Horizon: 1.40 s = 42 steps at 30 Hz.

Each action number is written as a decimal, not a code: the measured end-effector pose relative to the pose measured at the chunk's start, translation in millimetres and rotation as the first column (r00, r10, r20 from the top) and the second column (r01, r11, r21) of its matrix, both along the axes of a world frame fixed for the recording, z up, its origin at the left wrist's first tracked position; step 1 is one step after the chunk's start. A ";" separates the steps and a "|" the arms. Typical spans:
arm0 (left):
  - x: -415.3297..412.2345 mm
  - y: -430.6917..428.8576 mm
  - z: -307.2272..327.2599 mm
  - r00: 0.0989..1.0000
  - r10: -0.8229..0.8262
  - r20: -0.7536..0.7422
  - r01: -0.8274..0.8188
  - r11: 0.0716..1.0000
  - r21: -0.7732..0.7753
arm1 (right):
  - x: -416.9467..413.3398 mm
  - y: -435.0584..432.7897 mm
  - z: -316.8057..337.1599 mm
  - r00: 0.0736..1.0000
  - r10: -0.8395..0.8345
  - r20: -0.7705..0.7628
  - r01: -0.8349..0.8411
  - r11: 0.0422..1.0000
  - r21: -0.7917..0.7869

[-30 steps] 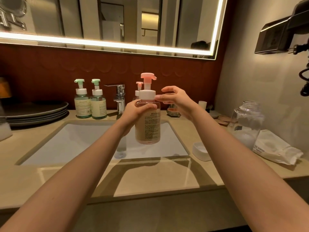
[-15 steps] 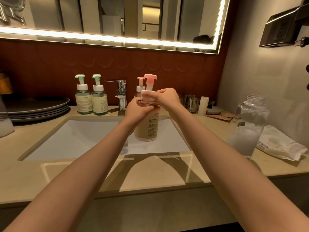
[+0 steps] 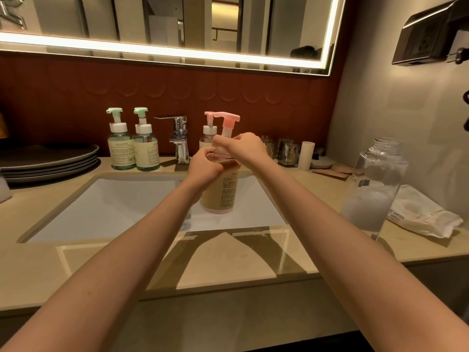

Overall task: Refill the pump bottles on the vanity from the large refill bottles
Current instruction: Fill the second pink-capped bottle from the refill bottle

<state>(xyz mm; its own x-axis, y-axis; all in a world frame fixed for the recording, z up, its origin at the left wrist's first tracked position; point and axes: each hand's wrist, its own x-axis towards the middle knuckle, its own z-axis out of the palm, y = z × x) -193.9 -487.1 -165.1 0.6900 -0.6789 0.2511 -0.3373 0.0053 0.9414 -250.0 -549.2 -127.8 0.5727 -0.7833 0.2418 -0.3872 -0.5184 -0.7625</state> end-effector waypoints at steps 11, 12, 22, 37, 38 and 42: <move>-1.8 -5.4 -0.6 1.000 -0.015 -0.008 0.015 1.000 0.002 | 2.0 -0.6 -3.0 0.994 -0.054 0.092 0.054 0.999 -0.001; -1.7 -6.0 -1.1 1.000 -0.011 -0.009 0.011 1.000 0.008 | 2.2 0.2 -3.4 0.994 -0.039 0.098 0.037 0.999 0.024; 1.9 -6.7 -4.9 0.999 -0.025 -0.032 0.025 1.000 0.003 | 5.8 -5.1 -7.1 0.988 -0.070 0.138 0.062 0.996 0.064; 9.5 -11.3 -12.0 0.997 -0.062 -0.051 0.063 0.998 0.013 | 2.8 -13.4 -6.4 0.993 -0.005 0.117 -0.001 0.998 0.058; 9.8 -12.2 -13.1 0.996 -0.063 -0.056 0.064 0.998 0.017 | 1.7 -14.2 -5.6 0.993 0.019 0.120 -0.028 0.997 0.074; 9.5 -14.3 -16.3 0.996 -0.059 -0.073 0.060 0.998 0.018 | -1.5 -12.8 -7.5 0.995 0.046 0.093 -0.048 0.999 0.019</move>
